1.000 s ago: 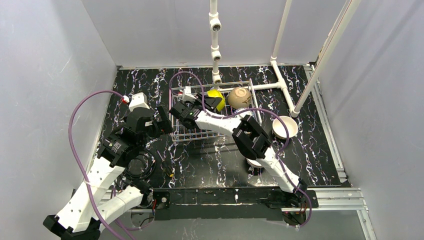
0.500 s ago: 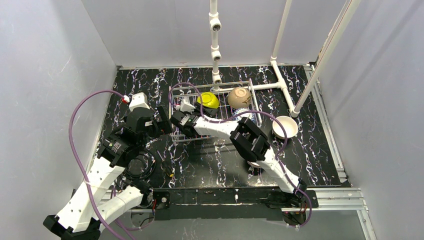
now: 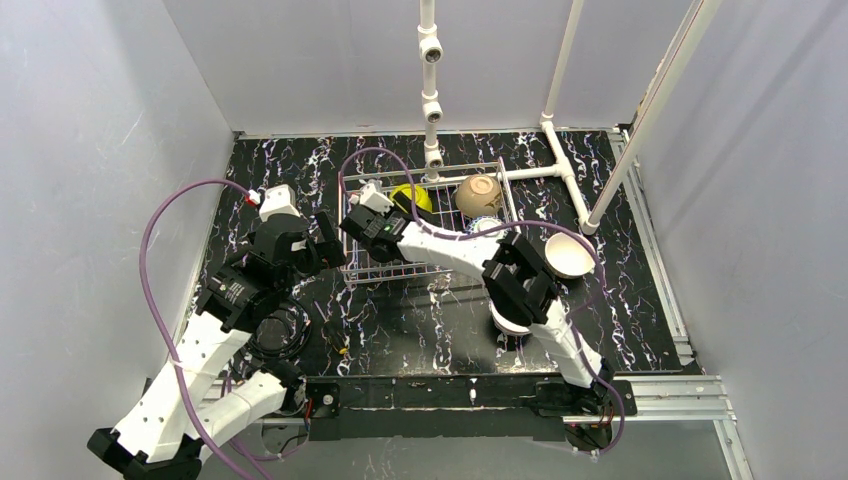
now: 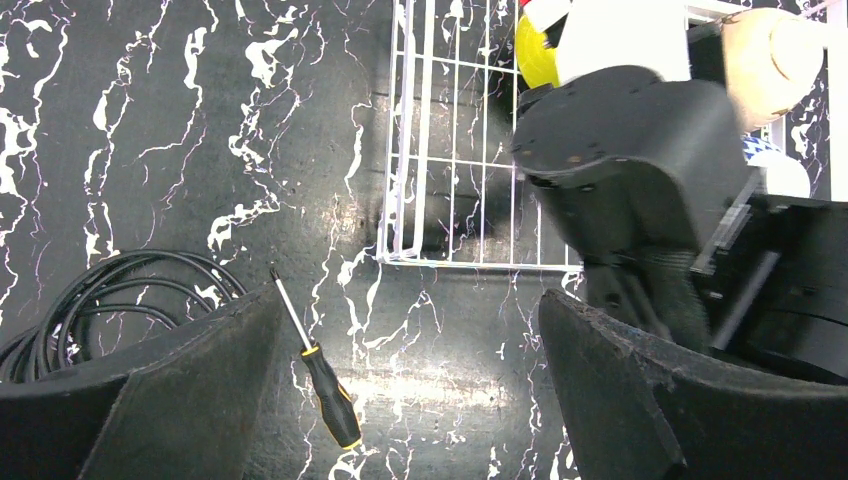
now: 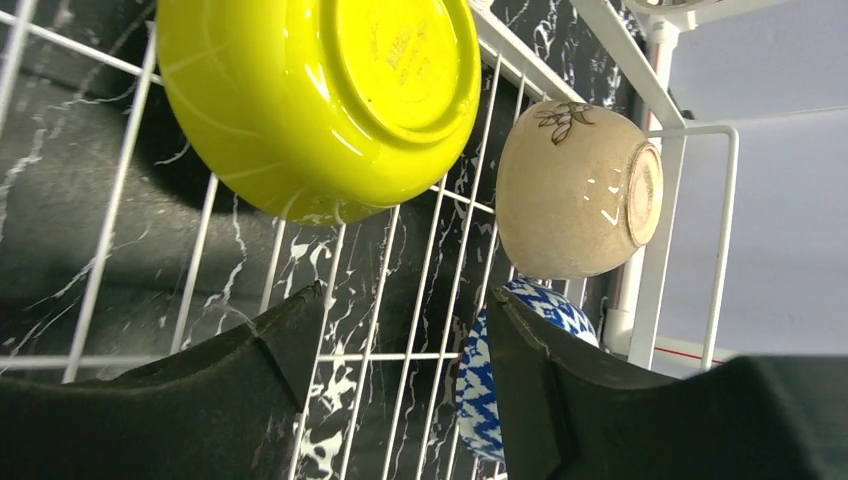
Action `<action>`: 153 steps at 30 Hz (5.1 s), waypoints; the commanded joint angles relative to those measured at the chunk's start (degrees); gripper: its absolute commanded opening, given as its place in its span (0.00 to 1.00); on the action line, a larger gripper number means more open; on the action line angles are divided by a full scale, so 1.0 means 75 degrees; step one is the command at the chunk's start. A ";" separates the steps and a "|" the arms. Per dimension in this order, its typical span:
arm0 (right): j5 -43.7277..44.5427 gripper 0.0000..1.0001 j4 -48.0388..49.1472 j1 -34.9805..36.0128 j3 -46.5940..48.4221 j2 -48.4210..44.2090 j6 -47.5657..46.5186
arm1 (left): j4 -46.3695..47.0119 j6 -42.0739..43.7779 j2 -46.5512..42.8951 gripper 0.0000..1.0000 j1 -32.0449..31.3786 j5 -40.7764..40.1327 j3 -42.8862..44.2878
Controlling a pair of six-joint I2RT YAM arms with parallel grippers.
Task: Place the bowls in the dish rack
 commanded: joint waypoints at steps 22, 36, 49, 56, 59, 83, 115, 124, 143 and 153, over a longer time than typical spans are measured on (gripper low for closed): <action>-0.1932 0.98 0.1600 -0.0971 0.1344 0.0280 0.1776 | -0.0282 0.0051 -0.0335 0.98 0.0044 -0.0205 0.0056; -0.0656 0.91 0.1161 -0.1107 0.0100 -0.0398 0.2360 | -0.0166 0.0048 -0.0124 0.98 0.0044 -0.0179 0.0057; -0.1768 0.95 0.1296 -0.1246 -0.0236 -0.1026 0.2140 | -0.0069 0.0089 0.0126 0.98 0.0044 -0.0007 0.0153; -0.3514 0.98 0.1396 -0.1294 -0.0602 -0.2392 0.2112 | -0.0109 0.0252 0.0289 0.98 0.0043 -0.0008 0.0428; -0.4194 0.97 0.1380 -0.1340 -0.1176 -0.3160 0.2189 | -0.0106 0.0293 0.0291 0.98 0.0044 -0.0009 0.0522; -0.4123 0.79 -0.3227 -0.2206 -0.6219 -0.8641 0.5389 | 0.2580 0.1712 -0.0653 0.98 0.0044 -0.0339 -0.1096; -0.3237 0.13 -0.3336 -0.2212 -0.8066 -0.9095 0.7522 | 0.2915 0.1386 -0.0975 0.98 0.0039 0.0698 -0.1490; -0.3228 0.01 -0.3620 -0.2220 -0.7267 -0.9307 0.7386 | 0.3375 0.2050 -0.0851 0.98 0.0044 0.3308 -0.1163; -0.3866 0.01 -0.2420 -0.2219 -0.4119 -0.9364 0.4565 | 0.5324 0.1639 0.0878 0.98 -0.0610 0.5637 -0.0285; -0.4691 0.01 -0.1008 -0.2372 -0.3076 -0.7536 0.4085 | 0.5001 0.4091 0.2693 0.98 -0.1851 0.5941 0.1316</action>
